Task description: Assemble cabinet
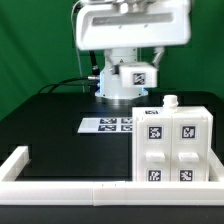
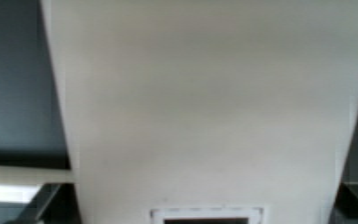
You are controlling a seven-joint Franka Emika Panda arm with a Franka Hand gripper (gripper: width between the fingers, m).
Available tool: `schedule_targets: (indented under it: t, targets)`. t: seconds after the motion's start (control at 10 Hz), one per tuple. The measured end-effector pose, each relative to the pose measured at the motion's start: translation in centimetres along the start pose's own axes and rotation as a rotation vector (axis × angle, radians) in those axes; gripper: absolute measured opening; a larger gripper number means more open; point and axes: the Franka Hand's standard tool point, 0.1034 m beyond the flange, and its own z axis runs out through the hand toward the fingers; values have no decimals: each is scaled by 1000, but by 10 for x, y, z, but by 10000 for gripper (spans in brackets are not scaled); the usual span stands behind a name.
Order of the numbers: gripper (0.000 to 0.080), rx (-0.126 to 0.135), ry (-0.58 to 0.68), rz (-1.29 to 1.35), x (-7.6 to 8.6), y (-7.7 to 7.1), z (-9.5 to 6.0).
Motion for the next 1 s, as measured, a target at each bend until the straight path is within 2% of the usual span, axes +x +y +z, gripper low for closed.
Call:
schedule_targets:
  t: [0.1, 0.6, 0.7, 0.8, 1.0]
  targets:
    - [560, 3, 9, -8, 10, -3, 0]
    - [560, 8, -2, -7, 7, -3, 3]
    - [560, 34, -6, -5, 14, -5, 2]
    - [560, 48, 5, 11, 26, -6, 2]
    - [560, 56, 19, 11, 44, -14, 6]
